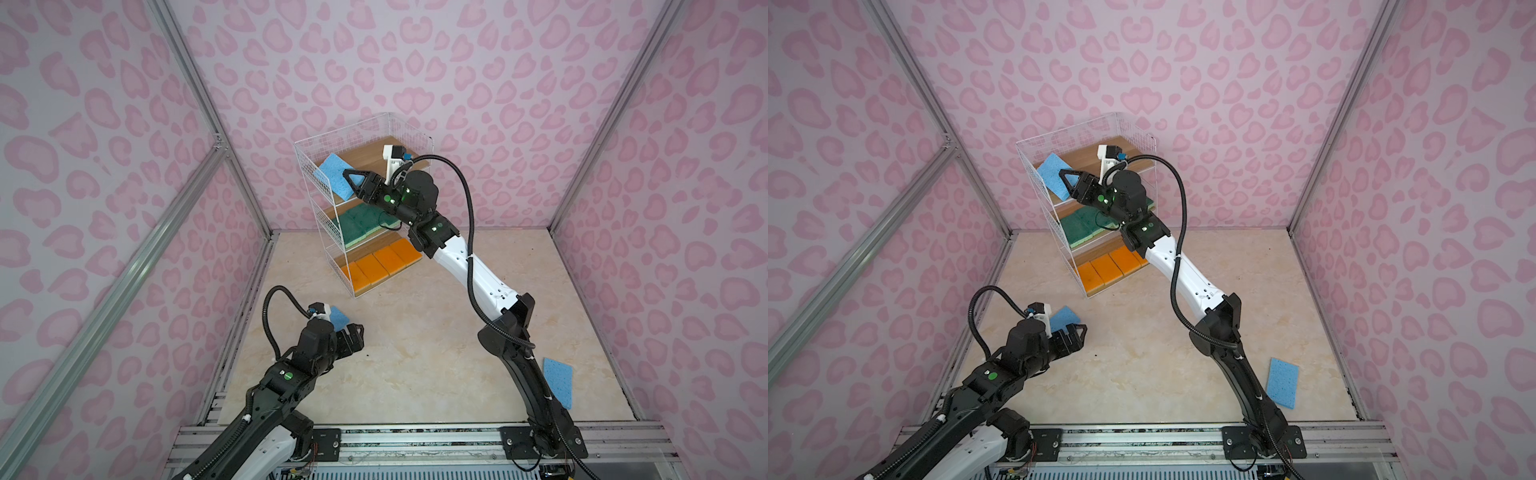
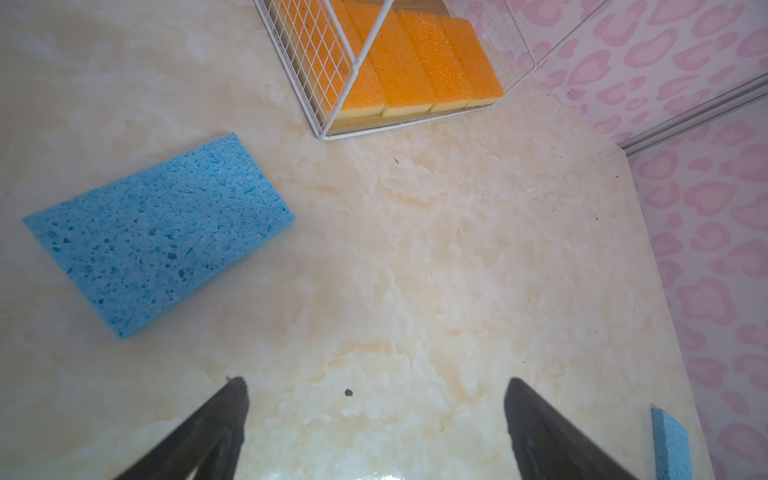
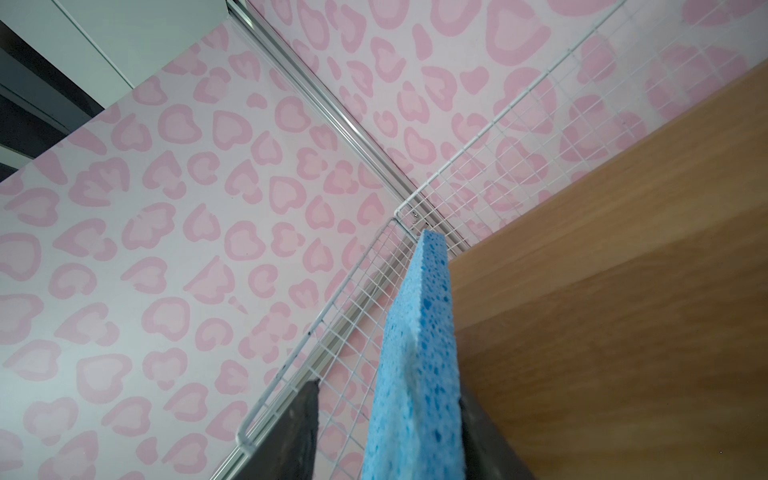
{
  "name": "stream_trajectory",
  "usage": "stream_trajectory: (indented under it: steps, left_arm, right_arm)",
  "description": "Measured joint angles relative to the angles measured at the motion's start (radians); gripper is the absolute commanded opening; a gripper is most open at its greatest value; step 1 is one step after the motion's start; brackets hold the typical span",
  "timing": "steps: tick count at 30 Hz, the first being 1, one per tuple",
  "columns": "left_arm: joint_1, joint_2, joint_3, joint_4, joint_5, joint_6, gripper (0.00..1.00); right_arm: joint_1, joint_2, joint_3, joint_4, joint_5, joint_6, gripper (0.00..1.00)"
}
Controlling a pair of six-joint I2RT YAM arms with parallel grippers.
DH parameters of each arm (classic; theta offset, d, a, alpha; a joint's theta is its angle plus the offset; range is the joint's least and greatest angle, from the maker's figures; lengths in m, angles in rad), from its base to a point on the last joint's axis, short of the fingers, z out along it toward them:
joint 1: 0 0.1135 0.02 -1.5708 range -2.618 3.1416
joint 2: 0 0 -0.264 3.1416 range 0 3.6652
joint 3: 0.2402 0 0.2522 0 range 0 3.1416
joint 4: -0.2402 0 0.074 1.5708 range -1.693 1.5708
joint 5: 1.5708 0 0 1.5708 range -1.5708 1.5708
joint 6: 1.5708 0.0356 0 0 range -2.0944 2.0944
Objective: Place and organize the cleaning sponges onto the shelf
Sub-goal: 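Lower the blue sponge onto the top shelf near its far corner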
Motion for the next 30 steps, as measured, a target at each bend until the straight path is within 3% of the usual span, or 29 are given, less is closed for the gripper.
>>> stream_trajectory:
  steps: [2, 4, 6, 15, 30]
  left_arm:
    - [0.0, 0.0, 0.003, -0.003, 0.0, -0.003, 0.97]
    - [0.0, 0.0, 0.006, -0.005, 0.0, -0.003, 0.97]
    - [0.0, 0.0, 0.008, -0.006, 0.0, -0.003, 0.97]
    - [0.0, 0.006, 0.013, -0.009, 0.007, -0.007, 0.97]
    - [0.0, 0.013, 0.013, -0.009, 0.007, -0.025, 0.97]
  right_arm:
    - [0.005, -0.014, -0.023, 0.0, 0.001, -0.01, 0.49]
    - [0.006, -0.033, -0.059, 0.002, 0.001, -0.028, 0.3]
    - [0.009, -0.05, -0.103, 0.0, 0.005, -0.029, 0.19]
    - [0.009, -0.066, -0.135, 0.006, 0.029, -0.053, 0.17]
    - [0.015, 0.007, -0.006, -0.012, 0.084, -0.059, 0.2]
